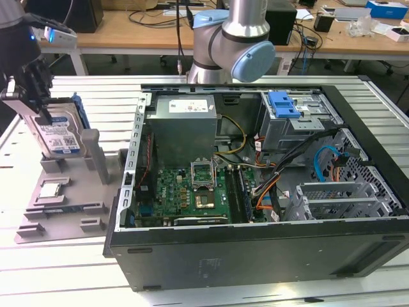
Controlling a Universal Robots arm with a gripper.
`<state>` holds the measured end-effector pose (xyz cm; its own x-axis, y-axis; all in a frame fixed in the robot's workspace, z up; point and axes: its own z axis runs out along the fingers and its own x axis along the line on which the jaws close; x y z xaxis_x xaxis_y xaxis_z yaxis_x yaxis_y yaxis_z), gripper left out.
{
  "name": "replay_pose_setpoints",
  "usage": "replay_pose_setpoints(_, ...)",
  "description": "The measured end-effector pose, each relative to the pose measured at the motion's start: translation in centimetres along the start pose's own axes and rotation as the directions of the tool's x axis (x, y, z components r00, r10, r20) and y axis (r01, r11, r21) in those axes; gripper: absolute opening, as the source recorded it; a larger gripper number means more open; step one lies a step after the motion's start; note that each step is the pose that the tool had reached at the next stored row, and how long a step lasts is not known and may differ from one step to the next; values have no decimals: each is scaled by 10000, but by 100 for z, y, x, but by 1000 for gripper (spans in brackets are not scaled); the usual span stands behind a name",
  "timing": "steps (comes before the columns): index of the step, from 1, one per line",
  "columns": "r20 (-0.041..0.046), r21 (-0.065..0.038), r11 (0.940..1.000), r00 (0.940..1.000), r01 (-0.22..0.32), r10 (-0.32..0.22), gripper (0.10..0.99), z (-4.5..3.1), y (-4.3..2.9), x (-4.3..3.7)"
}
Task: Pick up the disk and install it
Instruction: 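Pick up the disk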
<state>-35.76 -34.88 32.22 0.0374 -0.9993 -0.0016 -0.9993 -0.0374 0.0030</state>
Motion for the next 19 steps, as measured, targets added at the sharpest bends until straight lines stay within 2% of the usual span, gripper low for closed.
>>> replay_pose_setpoints(11,0,-1,10000,10000,1,-1,365,-214,0,-16)
replay_pose_setpoints(17,0,1,10000,10000,0,0,365,-368,0,-23)
replay_pose_setpoints(19,0,0,10000,10000,0,0,365,-399,0,-24)
